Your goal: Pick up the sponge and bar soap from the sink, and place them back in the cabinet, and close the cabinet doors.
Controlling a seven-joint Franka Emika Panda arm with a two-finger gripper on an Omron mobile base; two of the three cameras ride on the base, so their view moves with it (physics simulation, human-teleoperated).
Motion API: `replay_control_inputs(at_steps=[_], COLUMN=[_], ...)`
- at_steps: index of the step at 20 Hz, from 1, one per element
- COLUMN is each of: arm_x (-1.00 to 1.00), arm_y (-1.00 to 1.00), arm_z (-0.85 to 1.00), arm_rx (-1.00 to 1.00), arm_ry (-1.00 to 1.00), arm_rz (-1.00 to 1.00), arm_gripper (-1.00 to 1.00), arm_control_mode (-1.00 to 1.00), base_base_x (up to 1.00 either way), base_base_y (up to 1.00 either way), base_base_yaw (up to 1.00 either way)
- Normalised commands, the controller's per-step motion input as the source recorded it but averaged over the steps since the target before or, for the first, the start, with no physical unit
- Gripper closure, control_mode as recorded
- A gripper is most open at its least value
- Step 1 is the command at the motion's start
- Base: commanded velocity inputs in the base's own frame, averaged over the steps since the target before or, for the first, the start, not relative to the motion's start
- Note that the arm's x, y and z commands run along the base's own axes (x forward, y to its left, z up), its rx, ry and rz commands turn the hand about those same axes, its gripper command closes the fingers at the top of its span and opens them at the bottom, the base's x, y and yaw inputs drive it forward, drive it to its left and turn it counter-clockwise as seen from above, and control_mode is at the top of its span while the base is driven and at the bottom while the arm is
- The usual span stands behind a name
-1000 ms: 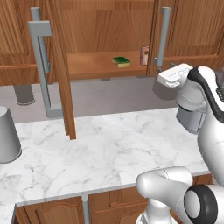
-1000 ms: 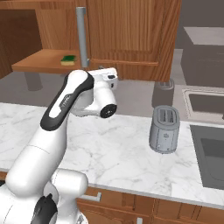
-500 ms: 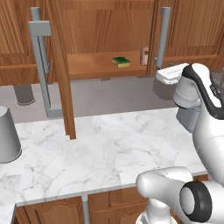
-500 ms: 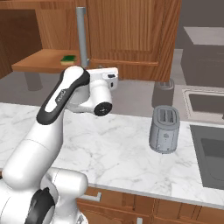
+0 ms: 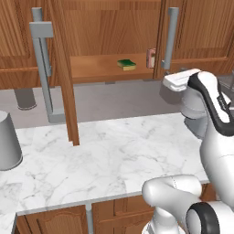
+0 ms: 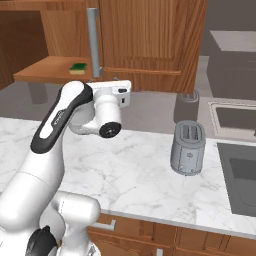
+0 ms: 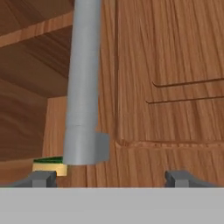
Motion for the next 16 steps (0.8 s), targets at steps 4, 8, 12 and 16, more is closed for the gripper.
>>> replay_control_inputs(at_steps=[4, 8, 12, 16], arm_x=[-0.64, -0.64, -0.6, -0.51], arm_y=[0.0, 0.0, 0.0, 0.06], arm_z=[0.12, 0.18, 0.24, 0.31], arm_rx=[0.0, 0.0, 0.0, 0.0], arm_ry=[0.0, 0.0, 0.0, 0.06], arm_rz=[-0.03, -0.05, -0.09, -0.12], arm_gripper=[-1.0, -1.0, -1.0, -1.0], arm_control_mode=[-1.0, -1.0, -1.0, -1.0], base_base_x=[0.0, 0.0, 0.0, 0.0], base_base_y=[0.0, 0.0, 0.0, 0.0], base_base_yaw=[0.0, 0.0, 0.0, 0.0])
